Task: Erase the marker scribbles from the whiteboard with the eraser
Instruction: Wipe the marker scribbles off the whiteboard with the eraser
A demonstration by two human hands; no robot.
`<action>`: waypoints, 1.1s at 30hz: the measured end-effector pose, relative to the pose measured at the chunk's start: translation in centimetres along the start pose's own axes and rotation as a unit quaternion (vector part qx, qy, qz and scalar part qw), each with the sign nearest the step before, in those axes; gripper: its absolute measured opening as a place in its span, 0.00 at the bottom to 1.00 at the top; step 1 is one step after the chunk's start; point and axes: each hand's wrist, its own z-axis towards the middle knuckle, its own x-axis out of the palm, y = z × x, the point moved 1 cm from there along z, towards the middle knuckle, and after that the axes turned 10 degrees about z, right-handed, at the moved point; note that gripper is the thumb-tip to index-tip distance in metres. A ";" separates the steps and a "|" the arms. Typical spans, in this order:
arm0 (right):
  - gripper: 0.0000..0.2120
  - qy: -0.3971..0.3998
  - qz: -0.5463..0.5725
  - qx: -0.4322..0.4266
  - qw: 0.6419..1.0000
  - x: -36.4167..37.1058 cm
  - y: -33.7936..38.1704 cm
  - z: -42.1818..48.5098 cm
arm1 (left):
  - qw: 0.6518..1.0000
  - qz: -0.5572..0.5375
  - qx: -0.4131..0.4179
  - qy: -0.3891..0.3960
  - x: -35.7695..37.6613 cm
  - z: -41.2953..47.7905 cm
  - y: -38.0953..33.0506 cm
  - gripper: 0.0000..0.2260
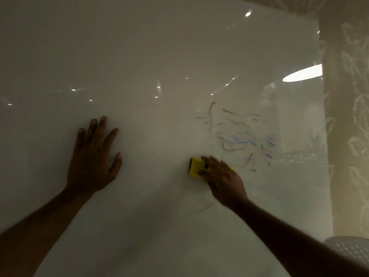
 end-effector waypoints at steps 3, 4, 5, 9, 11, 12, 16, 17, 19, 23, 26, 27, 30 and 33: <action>0.18 -0.069 -0.004 0.074 0.995 -3.3 -2.7 6.6 | 0.999 -0.010 0.037 -0.007 0.4 3.7 -2.9 0.31; 0.19 -0.085 -0.004 0.102 0.991 -4.4 -3.6 8.8 | 0.999 -0.010 0.043 -0.007 0.6 4.9 -3.7 0.31; 0.19 -0.094 -0.005 0.122 0.988 -5.3 -4.5 10.7 | 0.999 -0.010 0.044 -0.006 0.9 5.9 -4.4 0.30; 0.18 -0.136 -0.004 0.133 0.982 -4.8 -5.8 11.6 | 1.000 0.004 0.021 -0.017 2.3 7.7 -7.2 0.31; 0.17 -0.157 0.018 0.107 0.982 -2.2 -4.3 7.8 | 0.999 0.017 0.005 -0.033 2.9 7.3 -7.6 0.31; 0.16 -0.153 0.032 0.085 0.984 -0.6 -3.2 5.1 | 0.999 0.018 0.001 -0.039 3.1 7.2 -7.7 0.31; 0.12 -0.074 0.072 -0.013 0.995 4.7 1.0 -6.6 | 0.999 0.021 0.000 -0.050 3.2 7.3 -7.6 0.31; 0.12 -0.041 0.058 -0.048 0.996 5.3 1.2 -8.5 | 0.998 0.023 0.000 -0.050 3.2 7.2 -7.6 0.31; 0.10 0.014 0.036 -0.125 0.991 4.9 0.1 -9.2 | 0.998 0.025 -0.002 -0.051 3.2 7.1 -7.8 0.31; 0.12 0.019 -0.022 -0.215 0.976 1.6 -4.4 -2.1 | 0.998 0.029 -0.003 -0.048 3.2 7.2 -7.7 0.31; 0.15 -0.047 -0.097 -0.175 0.979 -2.1 -8.5 6.9 | 0.998 0.035 -0.001 -0.056 3.2 7.2 -7.8 0.31; 0.15 -0.080 -0.097 -0.128 0.984 -3.4 -9.5 10.0 | 0.998 0.038 0.000 -0.055 3.2 7.1 -7.8 0.31; 0.18 -0.154 -0.039 0.077 0.984 -6.7 -11.0 16.2 | 0.998 0.040 -0.002 -0.051 3.2 7.1 -7.8 0.31; 0.20 -0.213 0.027 0.150 0.965 -6.3 -9.0 16.4 | 0.998 0.034 -0.005 -0.056 3.1 7.1 -7.9 0.31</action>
